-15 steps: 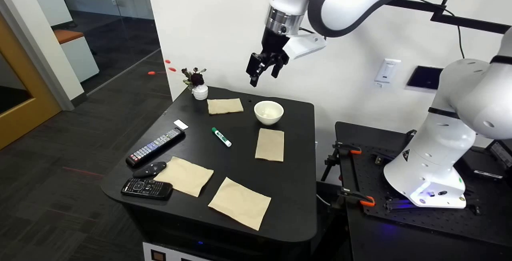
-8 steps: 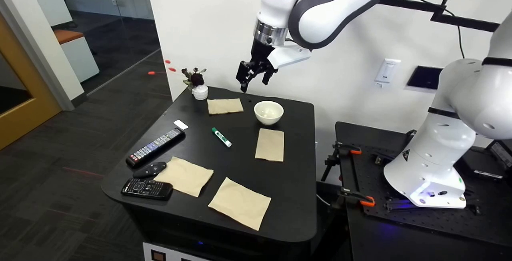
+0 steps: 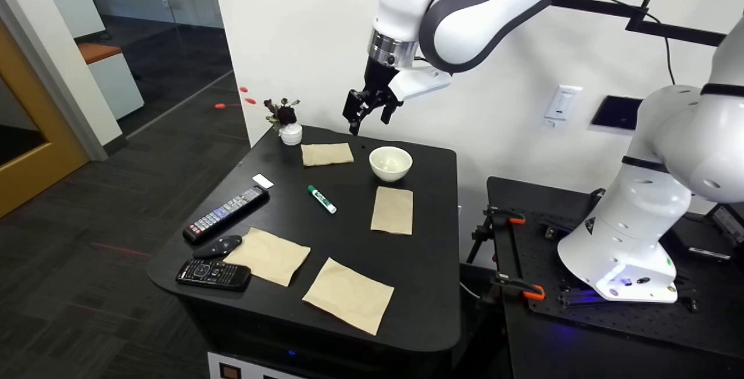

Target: Put the pen into the white mug.

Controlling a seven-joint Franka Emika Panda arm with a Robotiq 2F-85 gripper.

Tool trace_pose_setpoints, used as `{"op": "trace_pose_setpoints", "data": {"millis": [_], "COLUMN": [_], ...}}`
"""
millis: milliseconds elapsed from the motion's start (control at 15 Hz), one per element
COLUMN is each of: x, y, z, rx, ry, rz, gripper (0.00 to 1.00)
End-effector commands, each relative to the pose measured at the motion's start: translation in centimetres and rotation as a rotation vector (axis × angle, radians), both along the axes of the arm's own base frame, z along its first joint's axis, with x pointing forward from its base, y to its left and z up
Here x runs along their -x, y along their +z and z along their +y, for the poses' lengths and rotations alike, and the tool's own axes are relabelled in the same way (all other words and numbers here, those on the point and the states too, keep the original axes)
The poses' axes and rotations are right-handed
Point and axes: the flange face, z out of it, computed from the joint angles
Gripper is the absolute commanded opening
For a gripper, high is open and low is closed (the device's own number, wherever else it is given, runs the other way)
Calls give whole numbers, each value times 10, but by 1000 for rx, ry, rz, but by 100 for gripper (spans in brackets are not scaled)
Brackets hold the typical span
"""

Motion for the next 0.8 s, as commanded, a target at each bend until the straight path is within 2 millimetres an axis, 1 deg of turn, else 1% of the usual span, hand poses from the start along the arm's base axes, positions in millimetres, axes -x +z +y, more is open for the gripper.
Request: {"op": "trace_pose_setpoints", "data": {"millis": [0,133,400,600,733], "x": [-15,-23,-45,-64,-77], "y": [-10,-19,-41,-62,-77], "z": [-1,-5,-18,-29,-32], "rx": [12,15,15,9,7], "ry": [-25,-40,-78,-97,-101], "rz": [-17,-15,-21,-5,6], "gripper": [100,100,100,100,100]}}
